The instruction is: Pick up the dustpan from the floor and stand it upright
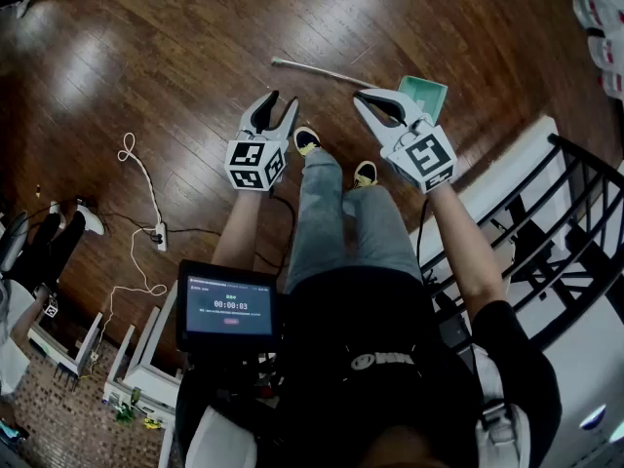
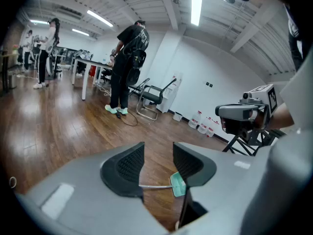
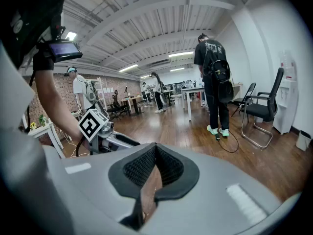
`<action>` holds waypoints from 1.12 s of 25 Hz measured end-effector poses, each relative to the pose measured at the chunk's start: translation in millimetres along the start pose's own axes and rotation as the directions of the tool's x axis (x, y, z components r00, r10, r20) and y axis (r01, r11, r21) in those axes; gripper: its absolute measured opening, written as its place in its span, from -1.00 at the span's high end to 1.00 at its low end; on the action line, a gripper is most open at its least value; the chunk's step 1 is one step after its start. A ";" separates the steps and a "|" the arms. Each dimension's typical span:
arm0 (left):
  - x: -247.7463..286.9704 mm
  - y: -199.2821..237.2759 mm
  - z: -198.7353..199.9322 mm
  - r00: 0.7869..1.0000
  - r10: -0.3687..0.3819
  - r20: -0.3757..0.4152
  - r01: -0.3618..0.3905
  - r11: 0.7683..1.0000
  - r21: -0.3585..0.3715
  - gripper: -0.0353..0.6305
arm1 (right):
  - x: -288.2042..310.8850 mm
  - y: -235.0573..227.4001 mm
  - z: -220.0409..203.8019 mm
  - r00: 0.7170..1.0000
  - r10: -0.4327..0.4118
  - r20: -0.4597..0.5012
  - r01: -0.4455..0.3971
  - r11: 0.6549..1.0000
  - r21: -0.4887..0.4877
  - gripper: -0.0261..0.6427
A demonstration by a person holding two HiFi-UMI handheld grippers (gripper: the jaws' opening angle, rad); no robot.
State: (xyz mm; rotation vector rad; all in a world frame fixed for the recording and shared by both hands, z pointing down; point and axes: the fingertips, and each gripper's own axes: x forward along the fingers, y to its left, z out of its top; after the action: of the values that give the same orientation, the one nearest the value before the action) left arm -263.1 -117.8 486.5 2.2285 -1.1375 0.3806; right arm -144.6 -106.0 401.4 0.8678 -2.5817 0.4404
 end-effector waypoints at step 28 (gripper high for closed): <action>121.1 183.6 -246.1 0.957 0.285 -0.049 -0.289 0.954 -0.083 0.84 | 359.1 -125.9 -553.3 0.700 0.002 -0.714 -0.257 0.934 -0.250 0.65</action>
State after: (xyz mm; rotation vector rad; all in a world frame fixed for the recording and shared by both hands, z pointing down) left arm -335.3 -123.0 808.4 1.9739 -1.4351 0.4774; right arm -190.6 -159.8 1069.1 0.2894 -1.9049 0.2806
